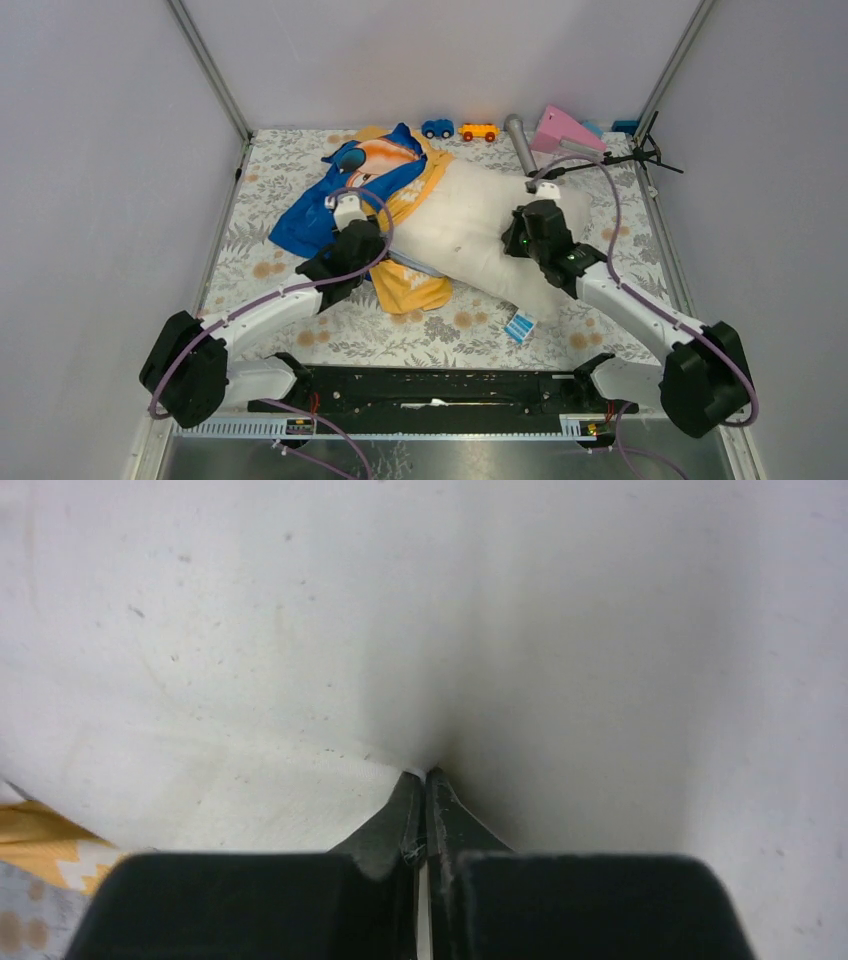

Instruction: Remove the pillowcase from the pillow

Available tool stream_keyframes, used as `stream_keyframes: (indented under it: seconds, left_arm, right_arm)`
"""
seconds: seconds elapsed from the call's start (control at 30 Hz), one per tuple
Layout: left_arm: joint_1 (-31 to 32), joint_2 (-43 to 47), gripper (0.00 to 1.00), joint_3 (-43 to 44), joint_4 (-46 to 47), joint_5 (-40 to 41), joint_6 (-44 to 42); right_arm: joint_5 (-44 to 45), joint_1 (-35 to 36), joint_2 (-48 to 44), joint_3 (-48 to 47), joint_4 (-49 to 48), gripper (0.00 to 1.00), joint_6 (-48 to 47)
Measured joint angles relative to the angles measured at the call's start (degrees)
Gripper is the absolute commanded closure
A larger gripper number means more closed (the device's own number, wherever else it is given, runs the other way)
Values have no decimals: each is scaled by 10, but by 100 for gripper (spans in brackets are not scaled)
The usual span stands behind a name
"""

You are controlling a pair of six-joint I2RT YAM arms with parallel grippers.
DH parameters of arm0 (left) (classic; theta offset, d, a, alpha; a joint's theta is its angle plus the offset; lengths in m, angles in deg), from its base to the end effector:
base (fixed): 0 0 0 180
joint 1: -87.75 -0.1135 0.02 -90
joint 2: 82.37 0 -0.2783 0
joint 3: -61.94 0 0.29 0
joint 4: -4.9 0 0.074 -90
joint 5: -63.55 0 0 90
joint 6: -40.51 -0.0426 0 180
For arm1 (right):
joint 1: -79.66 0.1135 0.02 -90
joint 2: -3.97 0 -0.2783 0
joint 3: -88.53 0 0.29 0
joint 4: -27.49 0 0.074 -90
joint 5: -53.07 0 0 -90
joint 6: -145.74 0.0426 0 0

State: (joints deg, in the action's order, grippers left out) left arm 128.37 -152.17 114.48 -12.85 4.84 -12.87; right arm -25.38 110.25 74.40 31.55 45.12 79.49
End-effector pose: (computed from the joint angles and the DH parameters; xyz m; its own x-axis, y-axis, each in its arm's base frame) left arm 0.2355 -0.1728 0.2253 -0.4888 -0.2523 -0.8351 -0.0724 0.9657 -0.2494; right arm 0.2694 0.1494 0.2485 -0.5481 0.1344 -0.8255 -0.1423 0.9577 0.2503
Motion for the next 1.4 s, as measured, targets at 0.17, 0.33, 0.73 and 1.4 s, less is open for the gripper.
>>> stream_keyframes:
  seconds: [0.17,0.33,0.73,1.4]
  left_arm:
    - [-86,12,53,-60,46,-75,9]
    - [-122,22,79,-74,75,-136,8]
    - [-156,64,95,-81,72,-204,-24]
    - [-154,148,100,-179,180,-291,-79]
  right_arm:
    - [-28,-51,-87,57,-37,100,52]
    - [-17,-57,-166,73,-24,100,70]
    - [-72,-38,-112,-106,111,7,-25]
    - [213,215,227,-217,130,83,-155]
